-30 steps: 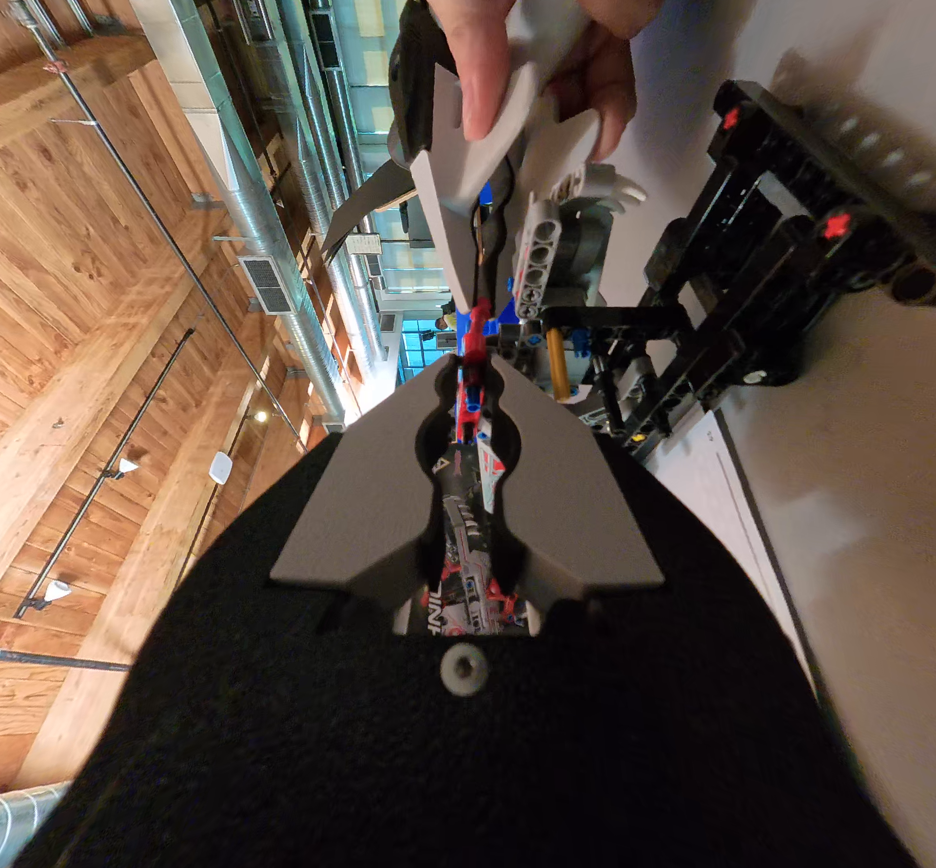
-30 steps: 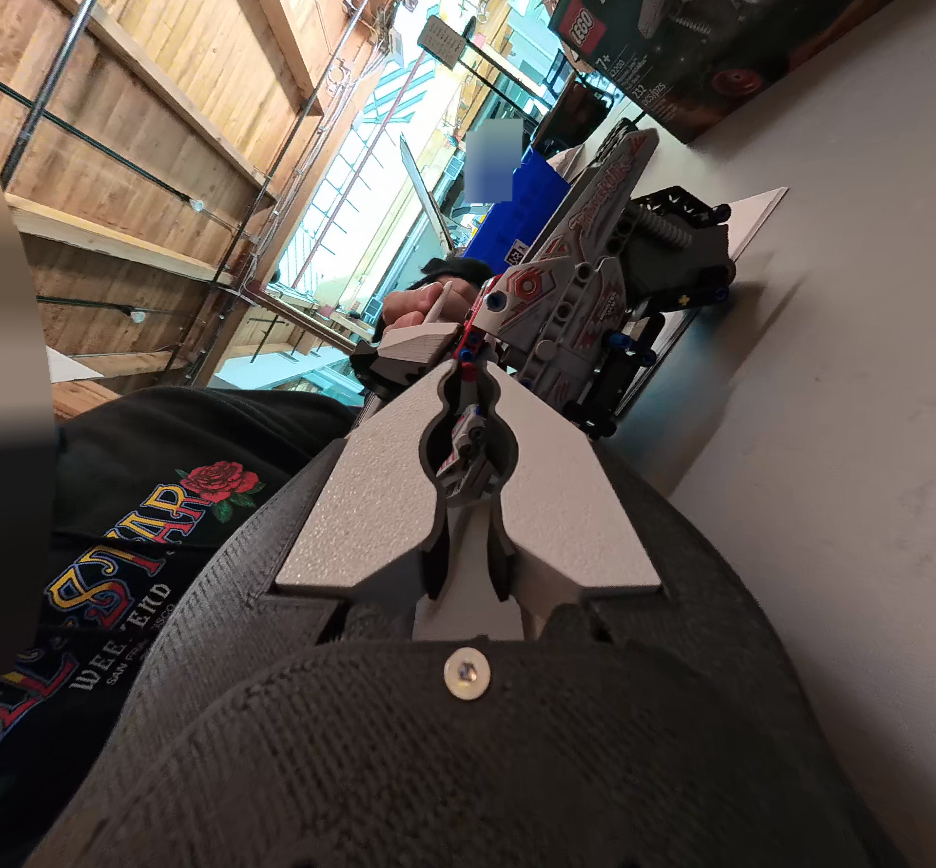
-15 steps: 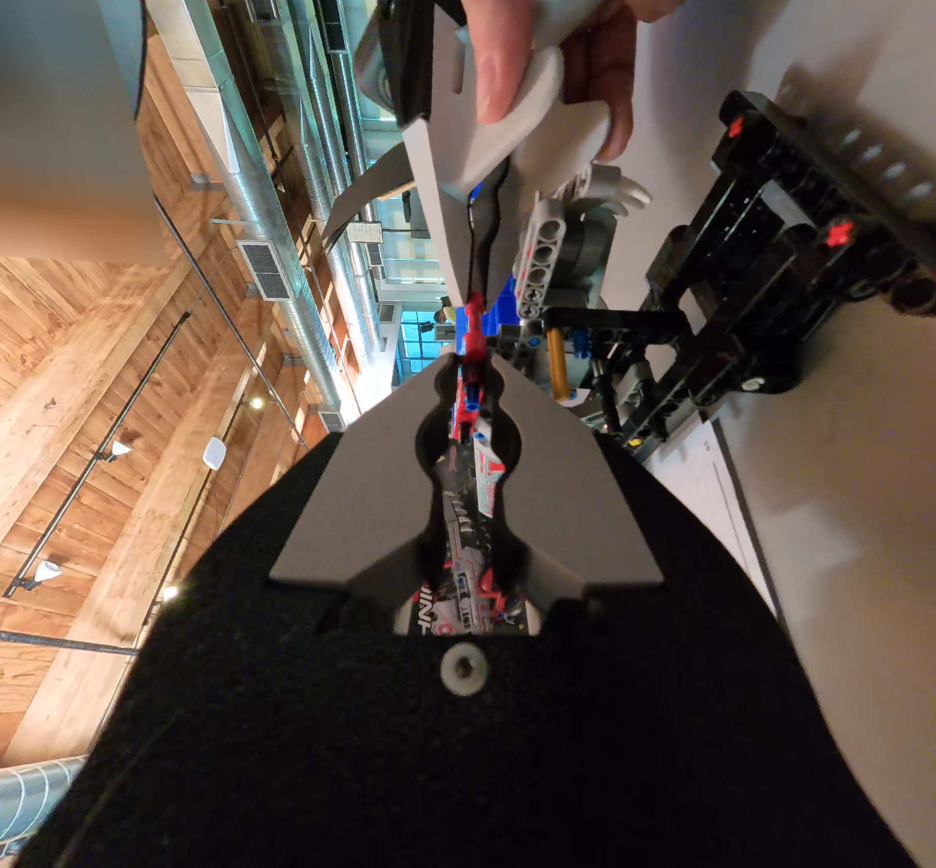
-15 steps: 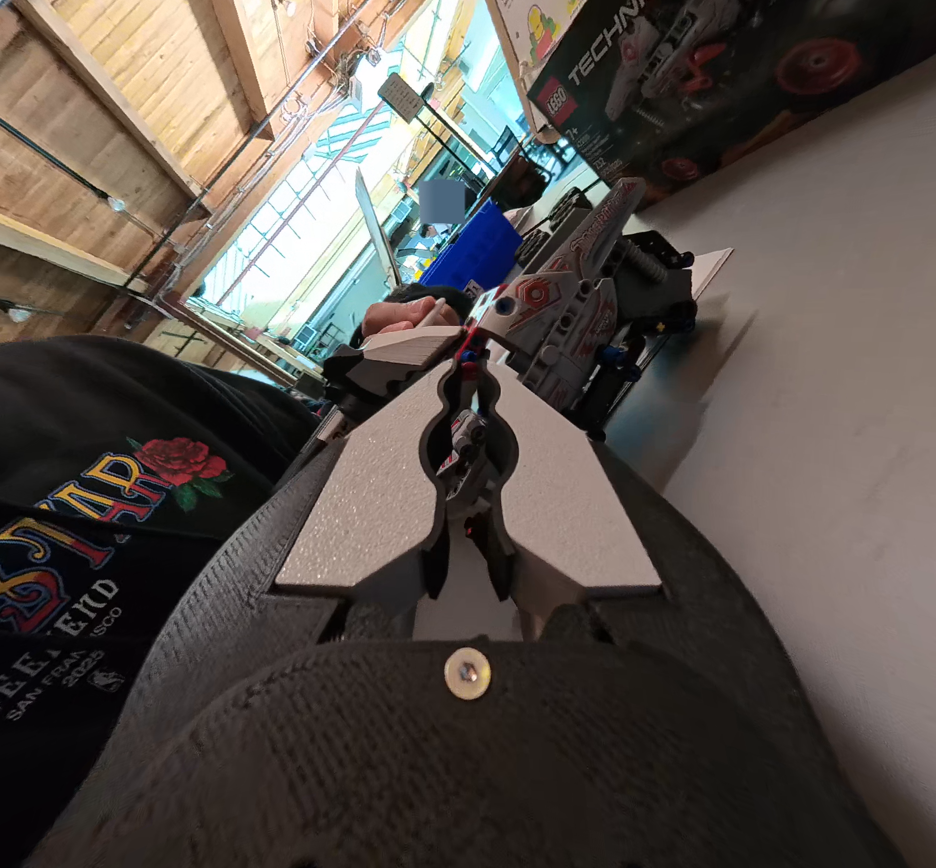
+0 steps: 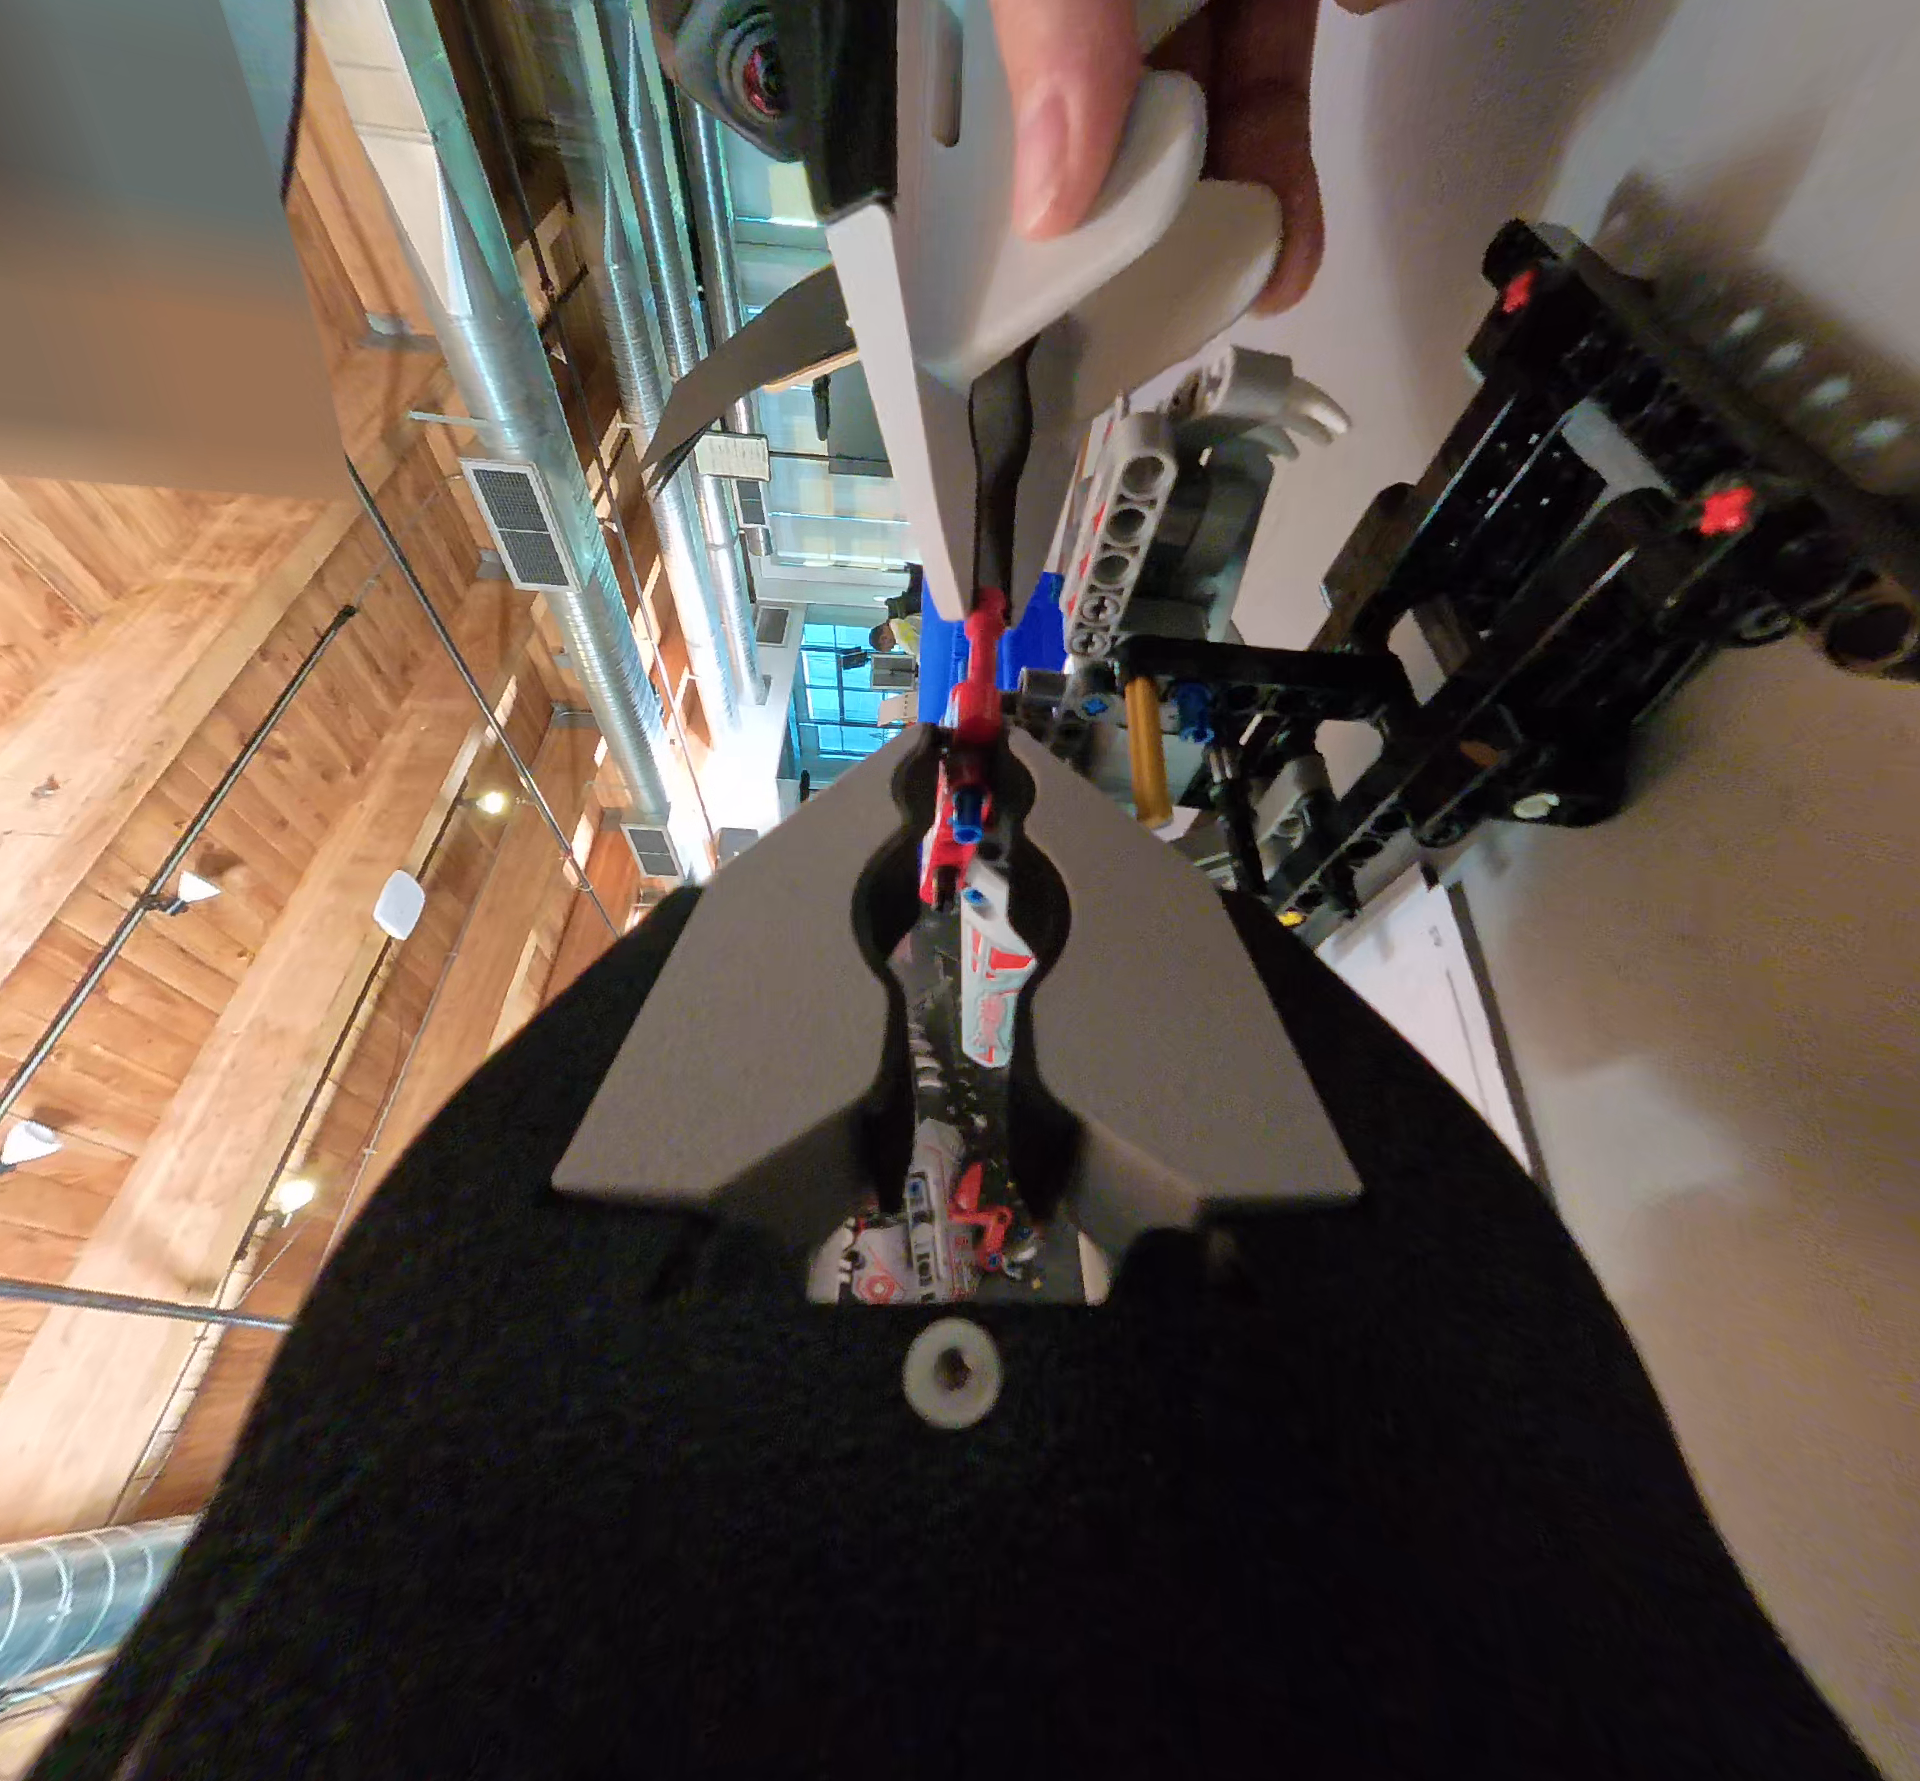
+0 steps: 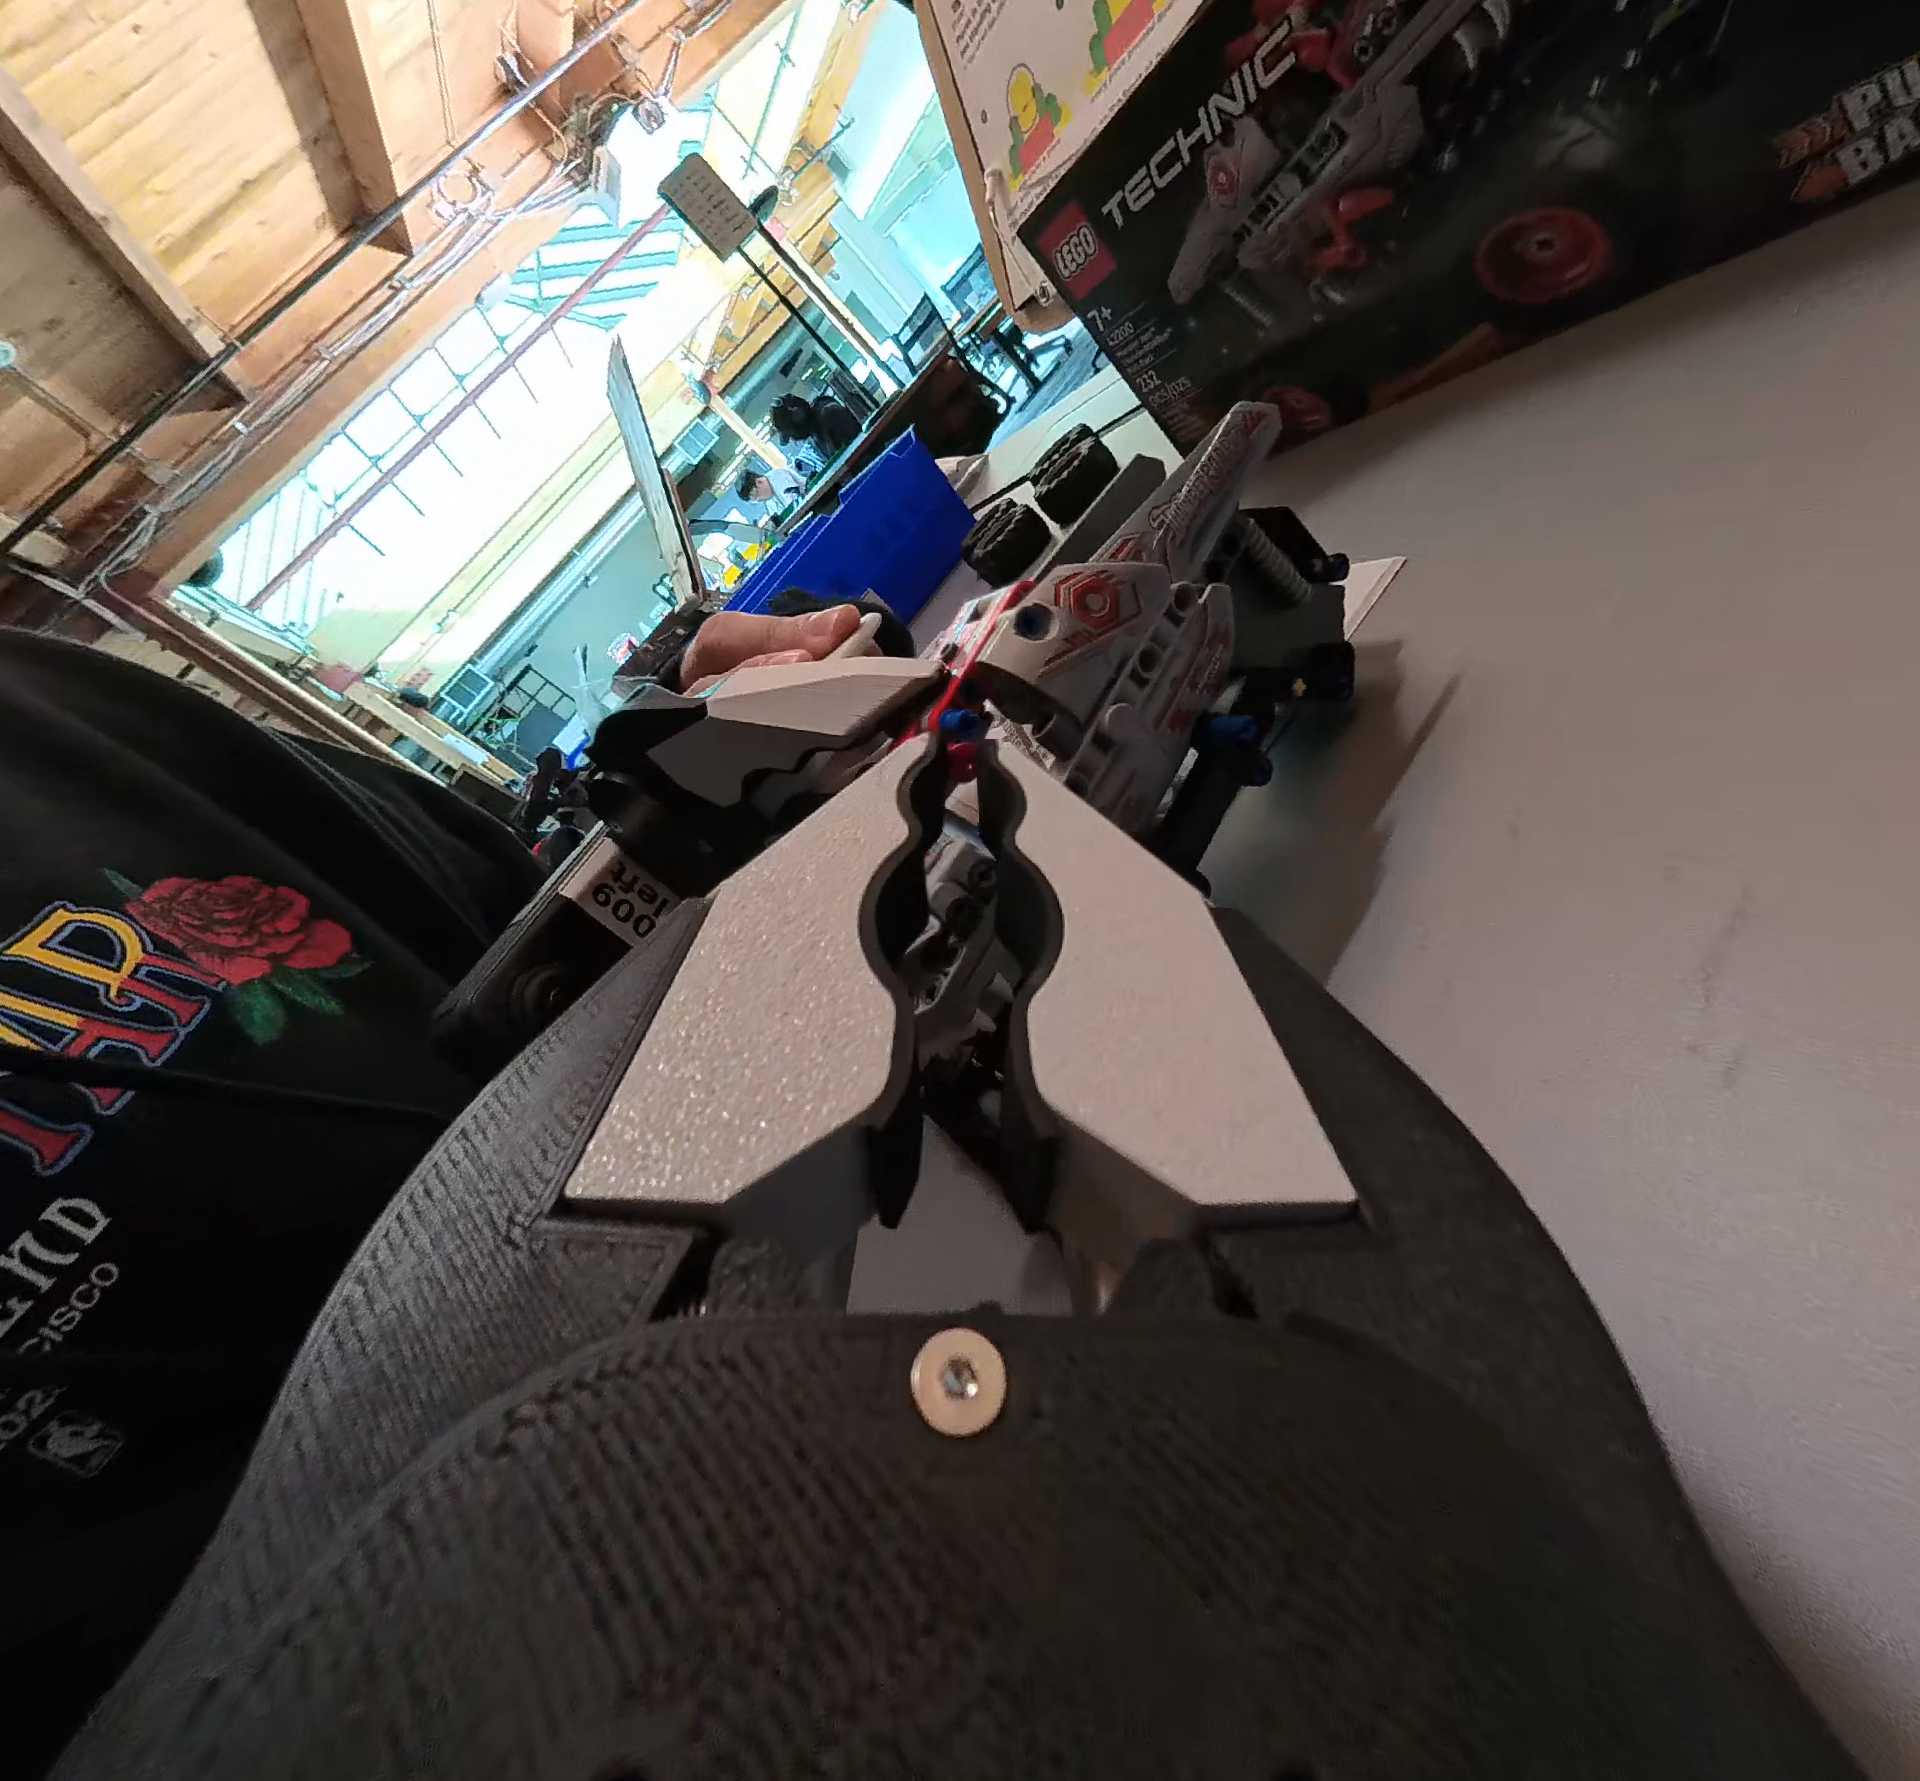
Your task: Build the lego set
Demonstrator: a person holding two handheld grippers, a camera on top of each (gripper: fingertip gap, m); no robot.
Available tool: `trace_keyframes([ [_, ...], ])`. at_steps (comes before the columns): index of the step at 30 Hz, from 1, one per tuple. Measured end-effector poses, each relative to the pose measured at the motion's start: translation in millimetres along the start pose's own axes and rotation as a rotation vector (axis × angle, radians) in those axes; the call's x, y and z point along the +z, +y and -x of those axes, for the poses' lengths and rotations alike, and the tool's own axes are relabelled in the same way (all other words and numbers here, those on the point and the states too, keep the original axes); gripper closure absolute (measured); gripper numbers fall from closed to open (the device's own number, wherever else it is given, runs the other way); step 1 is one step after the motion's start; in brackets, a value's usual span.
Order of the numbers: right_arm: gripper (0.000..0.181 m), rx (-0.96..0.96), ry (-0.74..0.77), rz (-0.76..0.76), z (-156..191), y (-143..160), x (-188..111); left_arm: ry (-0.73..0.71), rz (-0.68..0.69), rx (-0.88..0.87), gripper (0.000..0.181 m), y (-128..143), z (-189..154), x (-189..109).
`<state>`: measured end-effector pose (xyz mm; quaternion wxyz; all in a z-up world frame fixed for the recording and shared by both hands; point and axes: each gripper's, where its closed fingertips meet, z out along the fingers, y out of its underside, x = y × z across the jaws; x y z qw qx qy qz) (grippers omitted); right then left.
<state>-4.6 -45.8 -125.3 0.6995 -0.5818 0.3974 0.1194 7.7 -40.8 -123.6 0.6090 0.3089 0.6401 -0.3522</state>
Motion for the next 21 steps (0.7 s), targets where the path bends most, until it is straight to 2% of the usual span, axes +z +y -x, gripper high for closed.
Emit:
trace_keyframes([
  [6, 0.176, 0.016, -0.047, -0.004, 0.4, 0.5, -1.4, 0.0, -0.001, -0.008, 0.174, -0.3, 0.3, 1.3],
  [11, 0.176, 0.09, -0.046, -0.051, -1.3, -3.4, -0.3, 0.0, 0.003, -0.011, 0.174, -0.1, 0.3, 2.2],
  [21, 0.177, 0.097, -0.014, -0.093, -3.2, -5.7, 2.1, -0.006, 0.016, 0.005, 0.174, 2.3, 0.6, 2.2],
])
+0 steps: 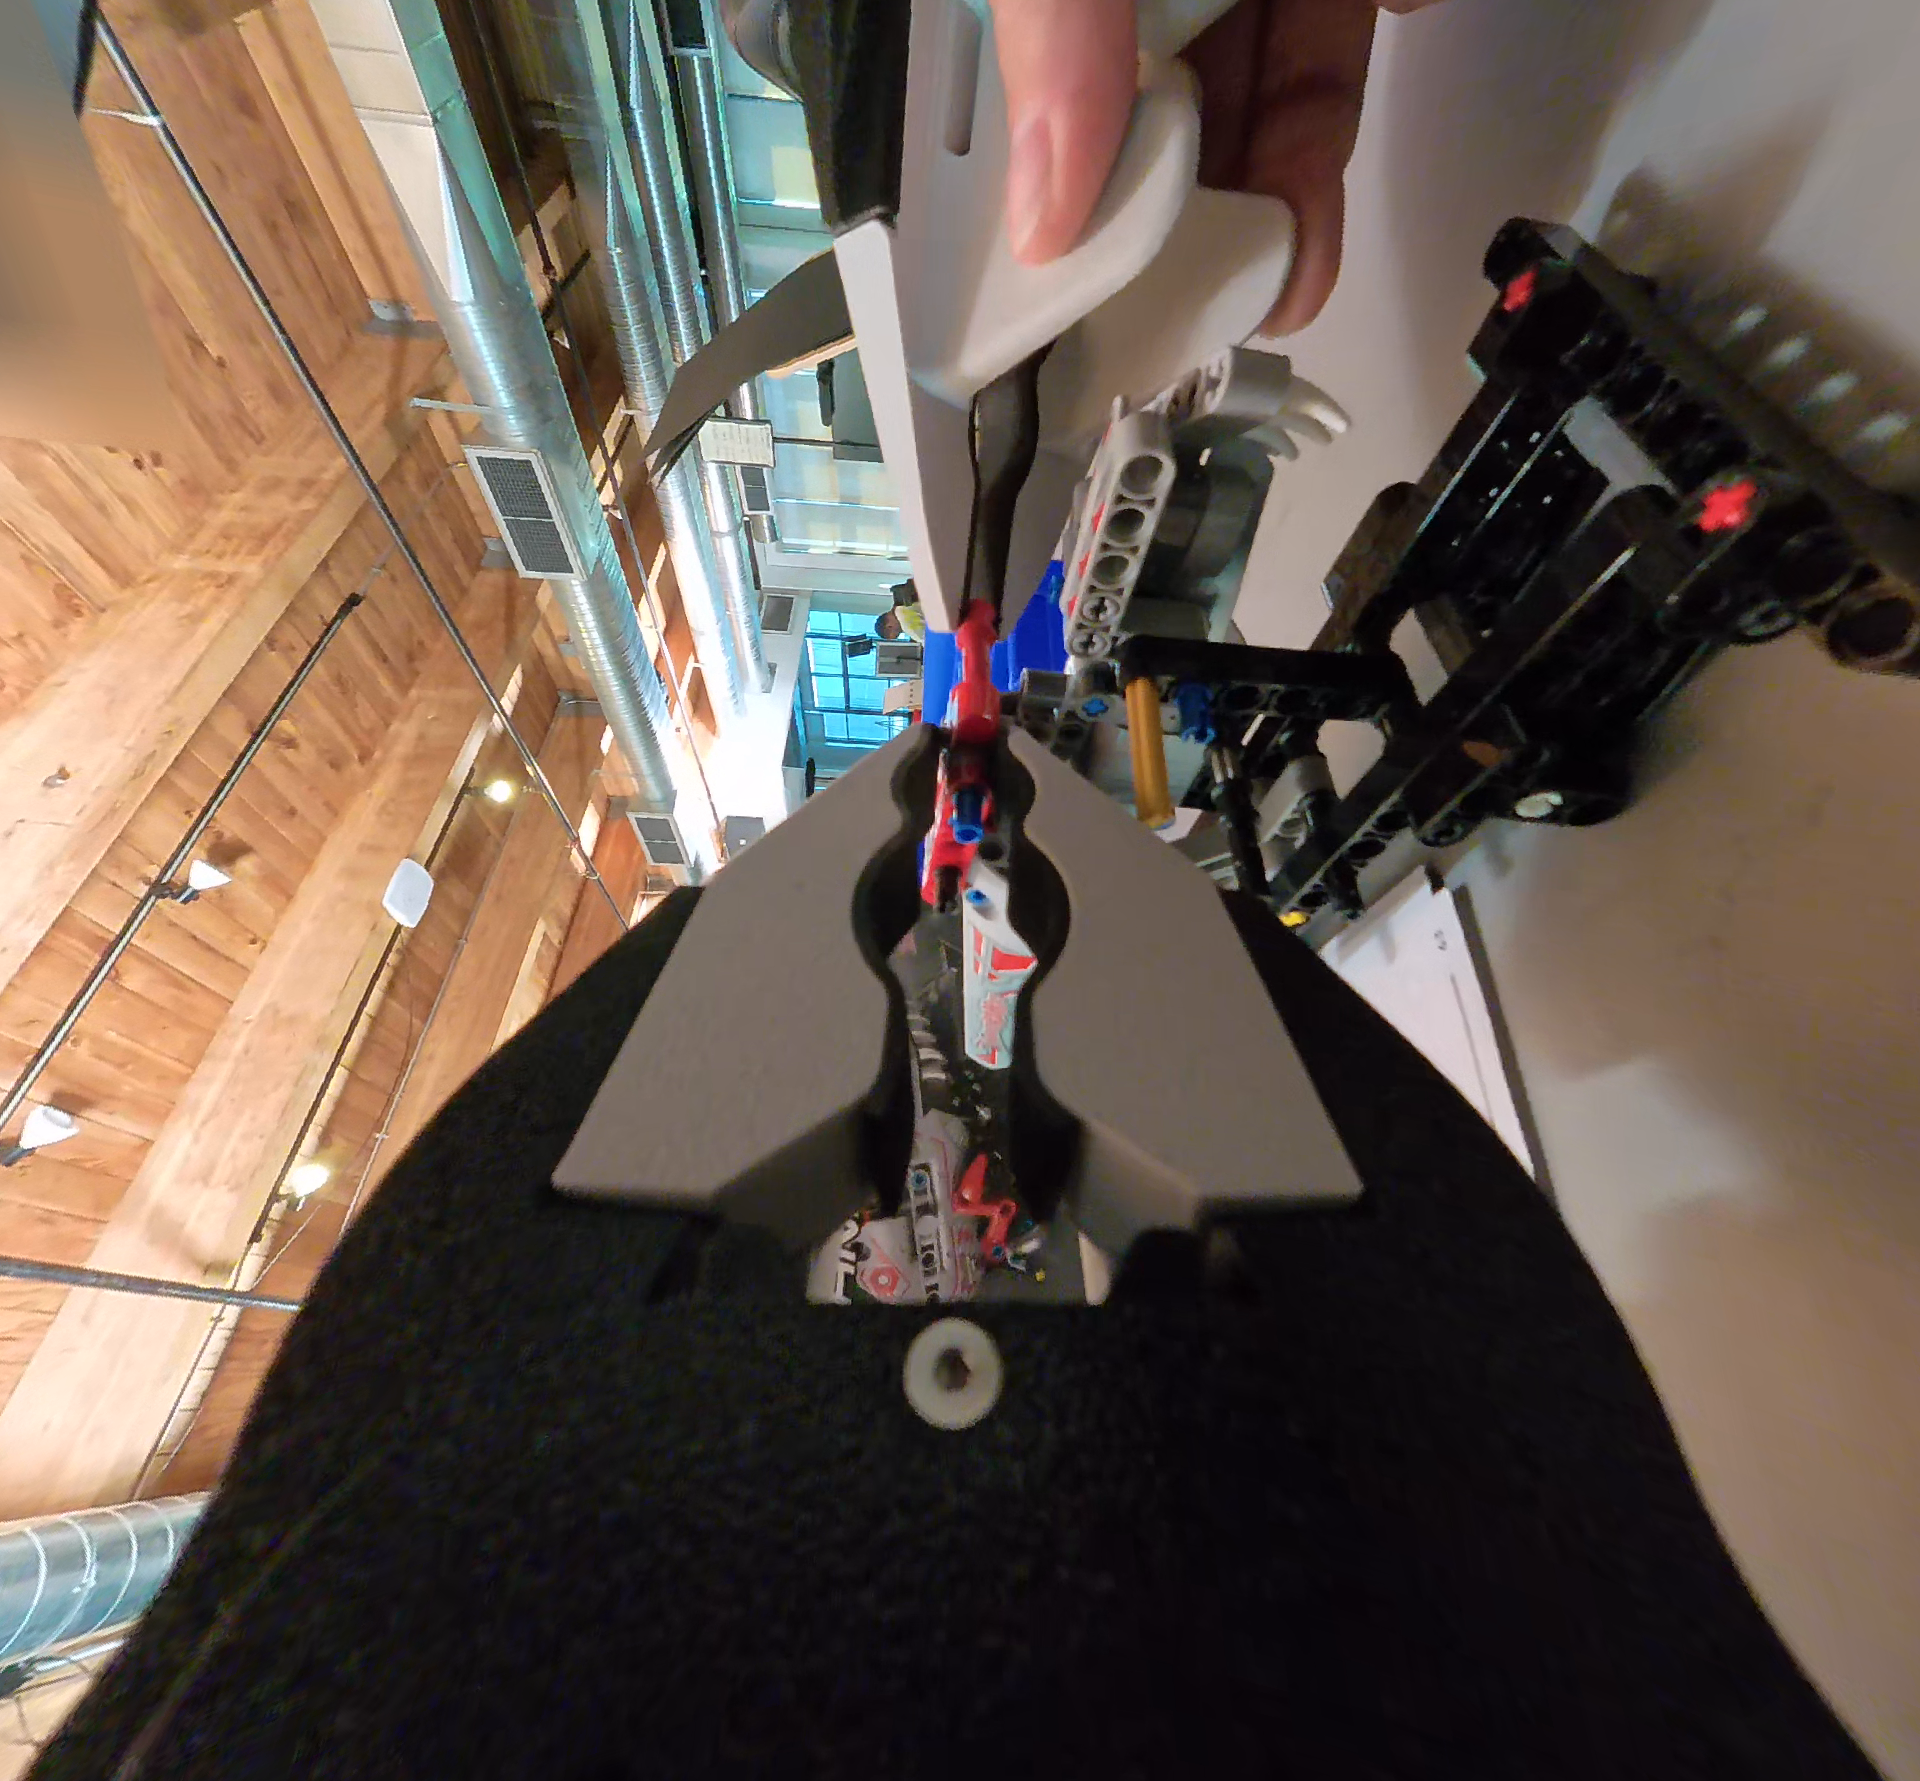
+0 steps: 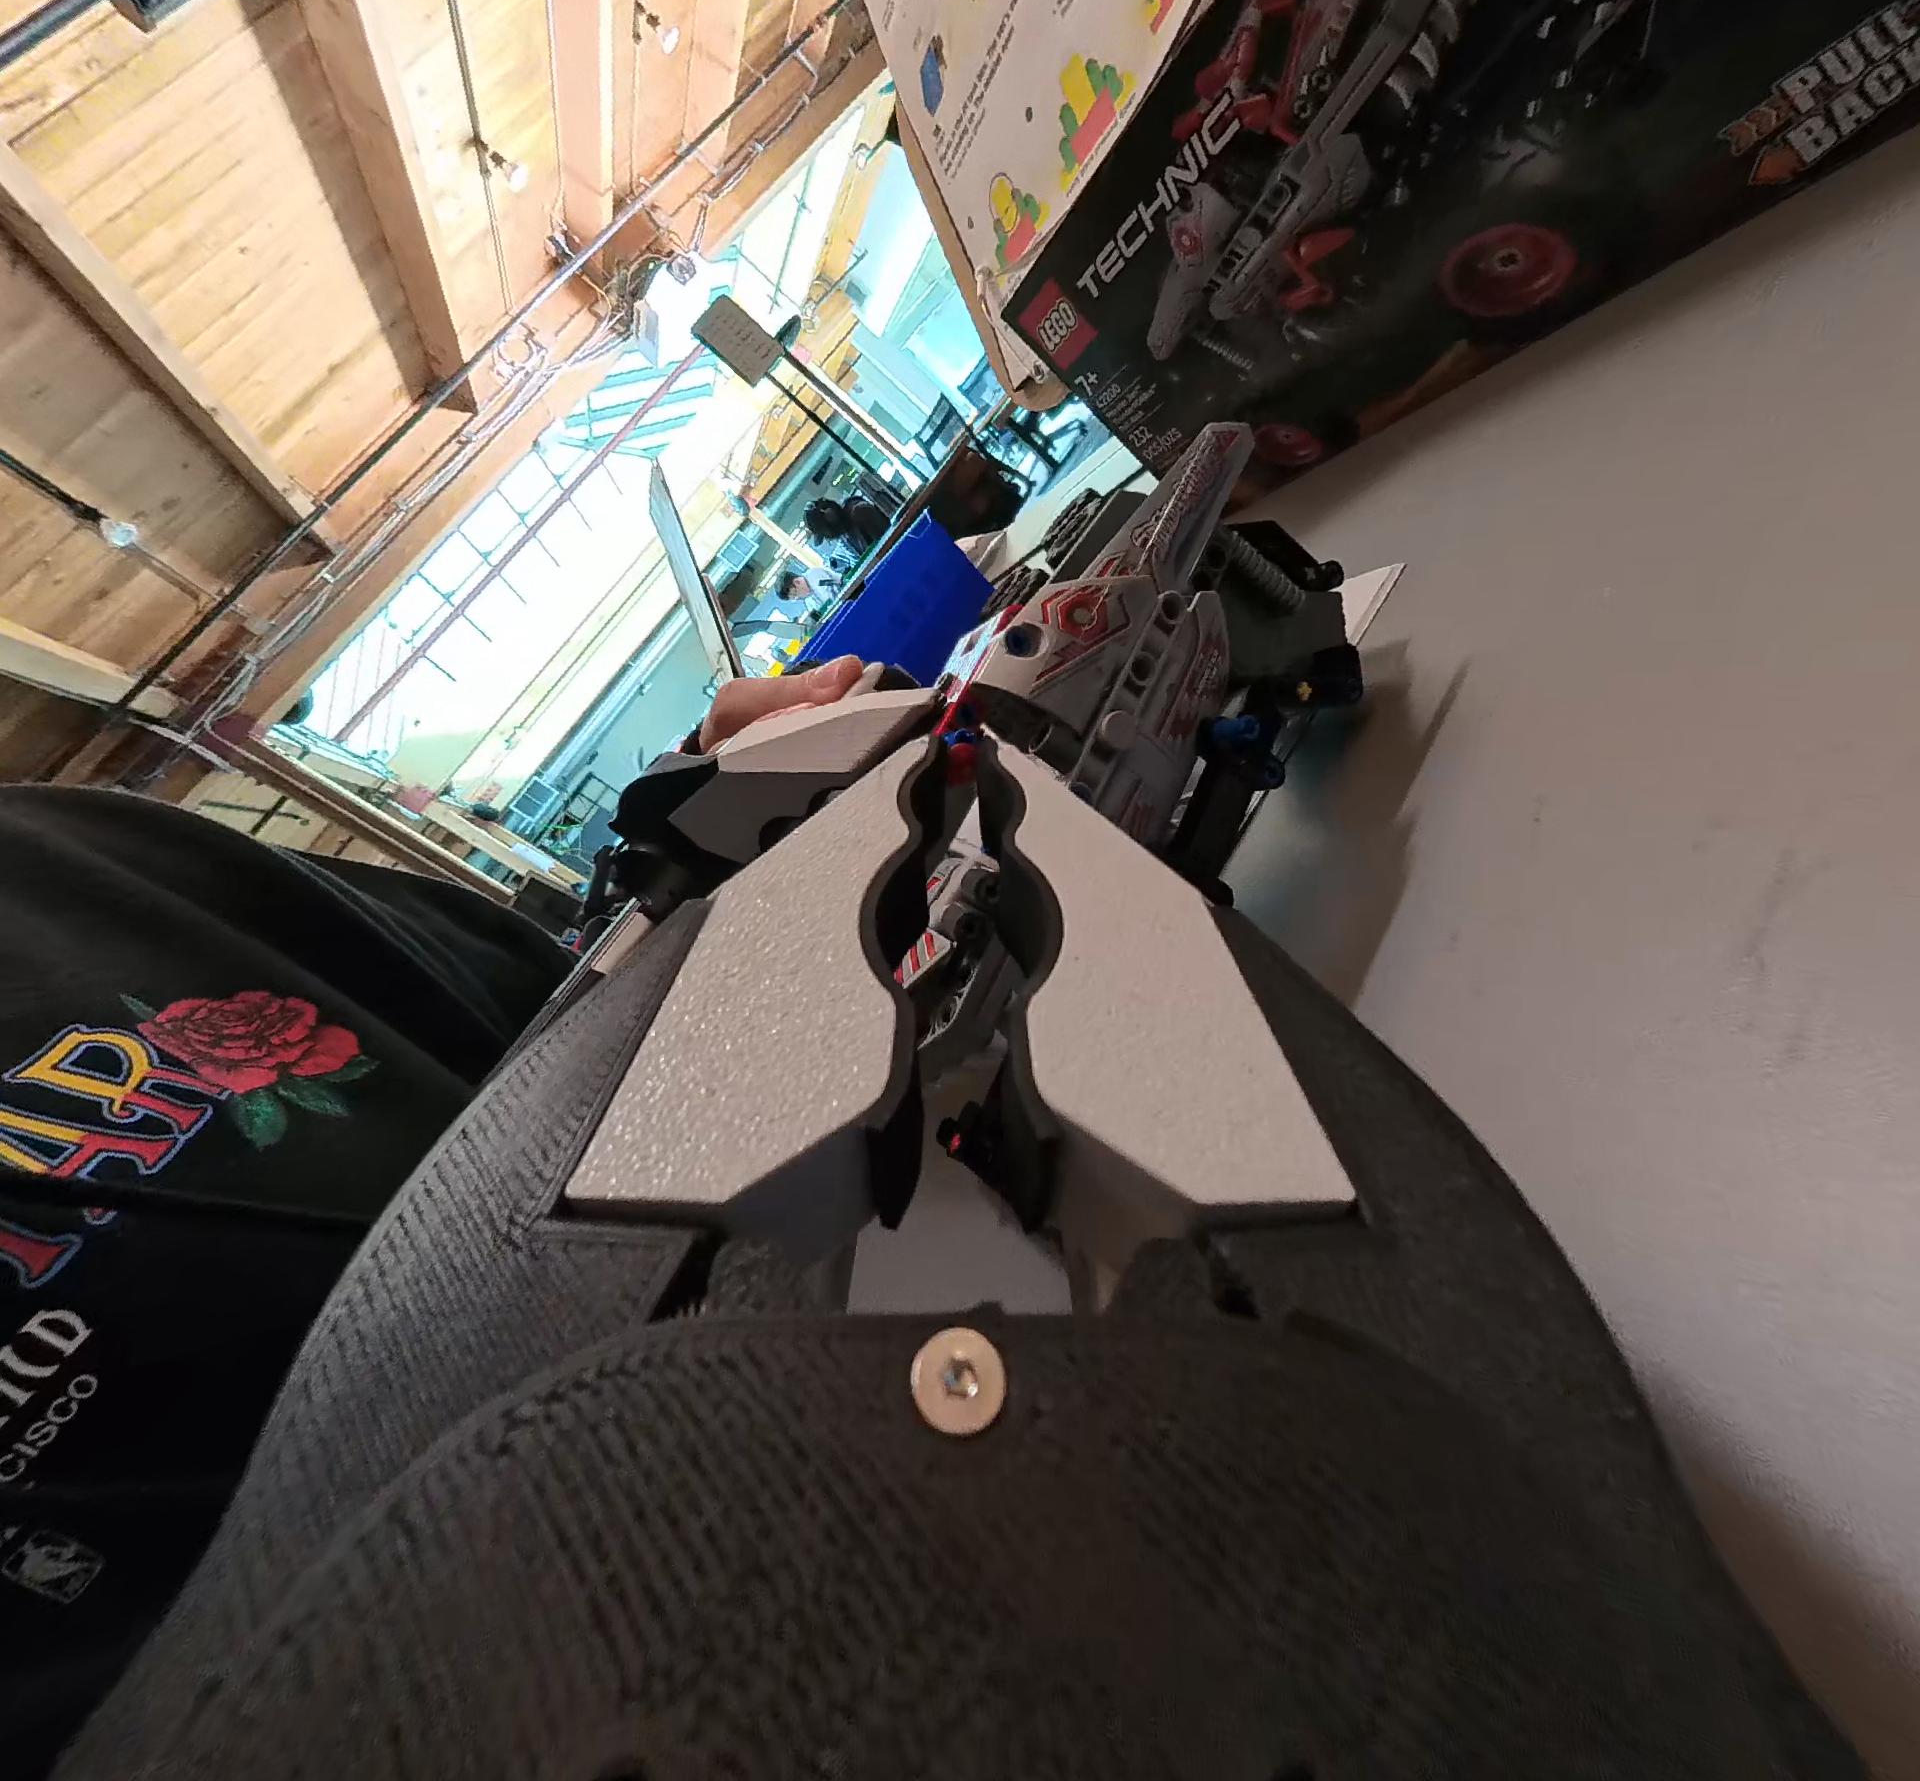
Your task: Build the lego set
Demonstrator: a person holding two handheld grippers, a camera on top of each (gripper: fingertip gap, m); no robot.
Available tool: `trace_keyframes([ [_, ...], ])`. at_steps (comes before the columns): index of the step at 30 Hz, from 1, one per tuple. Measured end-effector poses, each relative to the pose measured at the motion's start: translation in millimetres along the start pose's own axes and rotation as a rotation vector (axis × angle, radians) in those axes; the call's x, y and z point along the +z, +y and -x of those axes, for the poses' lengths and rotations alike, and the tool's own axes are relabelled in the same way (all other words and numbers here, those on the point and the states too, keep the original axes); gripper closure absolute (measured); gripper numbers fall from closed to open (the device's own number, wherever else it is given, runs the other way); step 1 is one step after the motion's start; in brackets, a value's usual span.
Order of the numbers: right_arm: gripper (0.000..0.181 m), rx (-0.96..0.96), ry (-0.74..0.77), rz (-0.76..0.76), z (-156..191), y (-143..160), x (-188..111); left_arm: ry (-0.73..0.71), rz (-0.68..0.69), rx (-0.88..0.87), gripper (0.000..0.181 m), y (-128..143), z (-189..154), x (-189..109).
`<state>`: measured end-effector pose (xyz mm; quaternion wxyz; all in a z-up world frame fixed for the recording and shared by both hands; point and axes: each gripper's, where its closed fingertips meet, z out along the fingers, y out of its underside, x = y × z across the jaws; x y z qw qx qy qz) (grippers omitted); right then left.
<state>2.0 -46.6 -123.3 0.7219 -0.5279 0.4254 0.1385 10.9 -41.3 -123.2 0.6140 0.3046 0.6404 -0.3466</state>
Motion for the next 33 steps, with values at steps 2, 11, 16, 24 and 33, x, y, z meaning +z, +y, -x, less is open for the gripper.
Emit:
trace_keyframes([
  [2, 0.177, -0.003, 0.003, -0.004, -0.1, -0.4, 0.3, 0.004, 0.002, 0.003, 0.174, 0.6, -0.2, -0.1],
  [11, 0.176, -0.155, 0.036, 0.069, 0.4, 6.0, 0.7, 0.009, 0.019, -0.007, 0.175, 5.9, 0.0, -0.3],
  [16, 0.176, -0.179, 0.016, 0.09, -0.4, 3.1, 1.8, 0.013, 0.01, -0.008, 0.175, 5.4, -0.2, 0.2],
  [24, 0.176, -0.157, -0.012, 0.177, -3.1, -0.5, 5.9, 0.026, 0.018, -0.004, 0.175, 5.9, -0.7, 0.0],
  [33, 0.176, -0.245, 0.034, 0.194, 0.6, -0.5, 4.9, 0.031, 0.02, -0.009, 0.175, 5.6, -1.1, -0.4],
])
